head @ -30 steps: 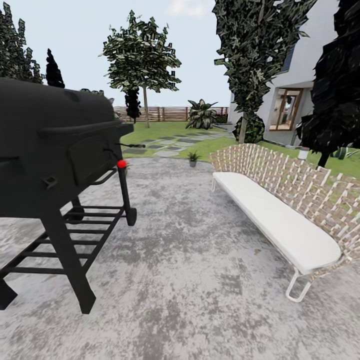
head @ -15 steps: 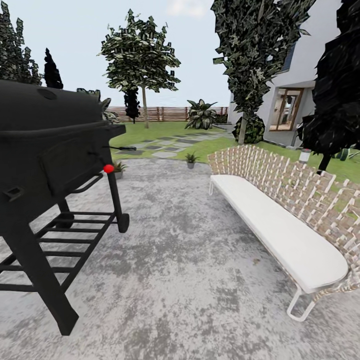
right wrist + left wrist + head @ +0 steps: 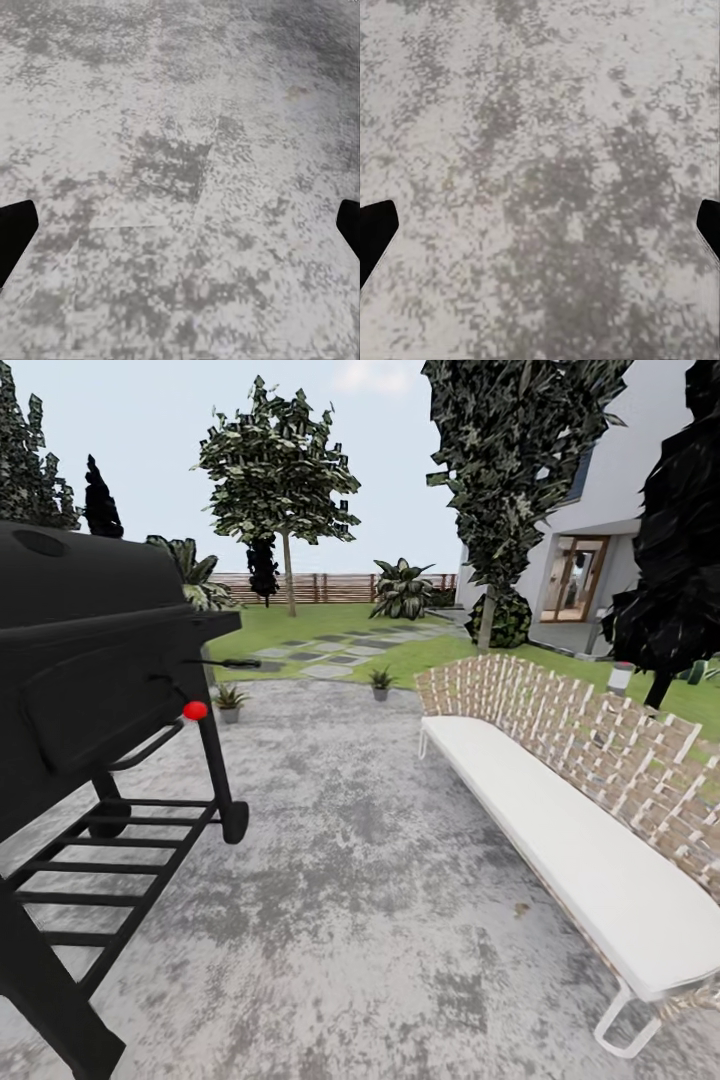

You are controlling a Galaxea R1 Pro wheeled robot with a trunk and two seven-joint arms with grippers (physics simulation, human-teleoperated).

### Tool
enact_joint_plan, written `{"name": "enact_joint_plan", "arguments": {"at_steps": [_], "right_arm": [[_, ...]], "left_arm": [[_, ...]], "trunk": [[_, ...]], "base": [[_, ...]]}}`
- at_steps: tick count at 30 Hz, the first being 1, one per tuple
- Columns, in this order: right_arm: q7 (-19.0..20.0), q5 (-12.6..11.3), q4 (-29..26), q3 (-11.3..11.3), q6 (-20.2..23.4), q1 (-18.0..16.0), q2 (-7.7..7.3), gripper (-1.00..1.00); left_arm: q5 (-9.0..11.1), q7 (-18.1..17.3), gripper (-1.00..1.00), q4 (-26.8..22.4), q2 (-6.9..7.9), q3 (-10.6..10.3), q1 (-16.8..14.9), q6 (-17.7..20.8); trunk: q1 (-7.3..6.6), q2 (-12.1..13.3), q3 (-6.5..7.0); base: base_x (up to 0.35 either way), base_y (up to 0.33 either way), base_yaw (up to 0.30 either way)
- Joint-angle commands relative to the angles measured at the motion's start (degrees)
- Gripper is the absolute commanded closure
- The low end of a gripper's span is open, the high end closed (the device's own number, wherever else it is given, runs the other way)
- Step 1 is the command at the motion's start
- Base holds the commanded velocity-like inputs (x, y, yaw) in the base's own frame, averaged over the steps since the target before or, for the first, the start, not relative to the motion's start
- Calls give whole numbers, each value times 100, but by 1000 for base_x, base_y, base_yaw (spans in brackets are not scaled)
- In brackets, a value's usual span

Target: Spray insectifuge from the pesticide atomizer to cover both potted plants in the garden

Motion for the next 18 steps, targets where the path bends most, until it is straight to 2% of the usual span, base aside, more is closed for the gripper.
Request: {"name": "enact_joint_plan", "arguments": {"at_steps": [1,18], "right_arm": [[-42,61,4,-2,-8,-3,2,-100],[-42,61,12,-2,-9,-3,2,-100]], "left_arm": [[3,1,-100,4,3,-18,-3,-19],[2,-4,-100,4,5,-18,-3,-19]], "trunk": [[3,-2,-6],[3,-2,-6]], "base": [[340,-1,0],[340,0,0]]}}
